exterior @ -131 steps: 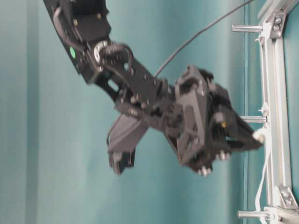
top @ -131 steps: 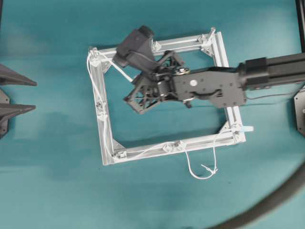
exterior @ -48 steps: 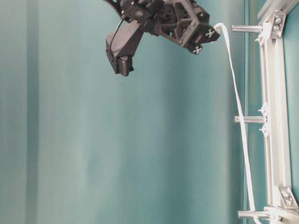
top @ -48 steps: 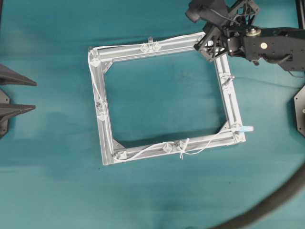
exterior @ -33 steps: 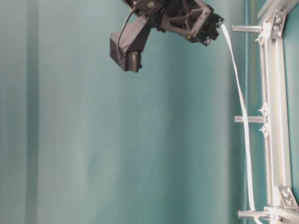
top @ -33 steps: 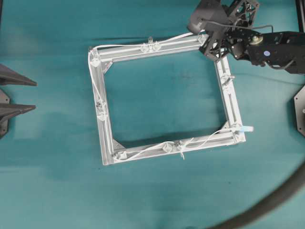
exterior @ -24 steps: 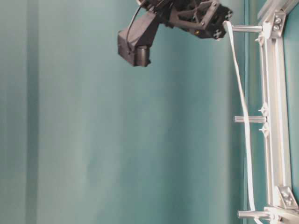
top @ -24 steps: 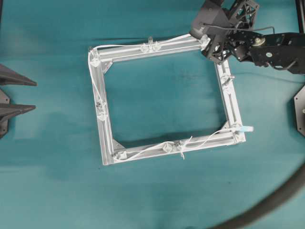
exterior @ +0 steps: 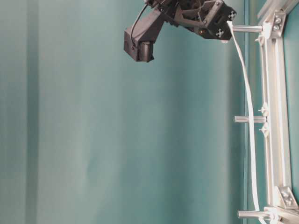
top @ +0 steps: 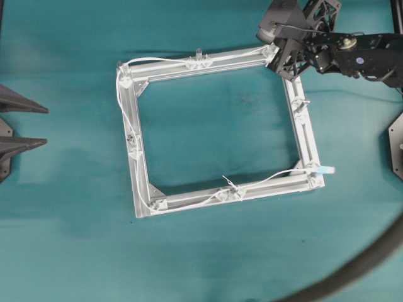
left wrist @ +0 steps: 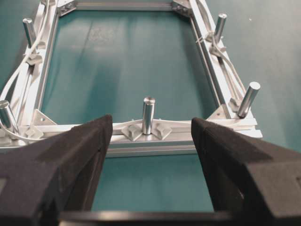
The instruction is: Move the cable alternately left and right between 8 pins so it hooks onto each one.
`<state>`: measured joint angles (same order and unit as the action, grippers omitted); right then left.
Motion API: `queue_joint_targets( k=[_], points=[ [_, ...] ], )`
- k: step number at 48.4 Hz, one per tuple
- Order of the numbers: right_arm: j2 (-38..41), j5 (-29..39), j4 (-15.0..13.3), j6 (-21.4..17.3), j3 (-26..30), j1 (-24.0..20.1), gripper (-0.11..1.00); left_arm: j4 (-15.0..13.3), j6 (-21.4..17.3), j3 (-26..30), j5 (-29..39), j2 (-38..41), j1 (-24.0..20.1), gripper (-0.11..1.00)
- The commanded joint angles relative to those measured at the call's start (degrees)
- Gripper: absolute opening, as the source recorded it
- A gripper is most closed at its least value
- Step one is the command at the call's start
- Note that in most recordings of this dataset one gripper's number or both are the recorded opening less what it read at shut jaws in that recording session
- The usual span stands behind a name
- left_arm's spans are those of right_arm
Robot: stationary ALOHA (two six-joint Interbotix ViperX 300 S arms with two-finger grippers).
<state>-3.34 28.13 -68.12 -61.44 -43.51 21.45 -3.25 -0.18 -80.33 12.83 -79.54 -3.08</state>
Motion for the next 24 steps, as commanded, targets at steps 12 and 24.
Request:
queue_joint_targets(
  k=[12,24],
  points=[
    [0.70,-1.76,-3.96,-0.18,0.79,2.20,0.14,0.09,-0.26,0.62,-0.35,0.53,0.18,0.69],
    [0.79,-1.93,-5.10,-0.18,0.88,3.43,0.14,0.09,-0.26,0.62,-0.26,0.53,0.09,0.69]
  ],
)
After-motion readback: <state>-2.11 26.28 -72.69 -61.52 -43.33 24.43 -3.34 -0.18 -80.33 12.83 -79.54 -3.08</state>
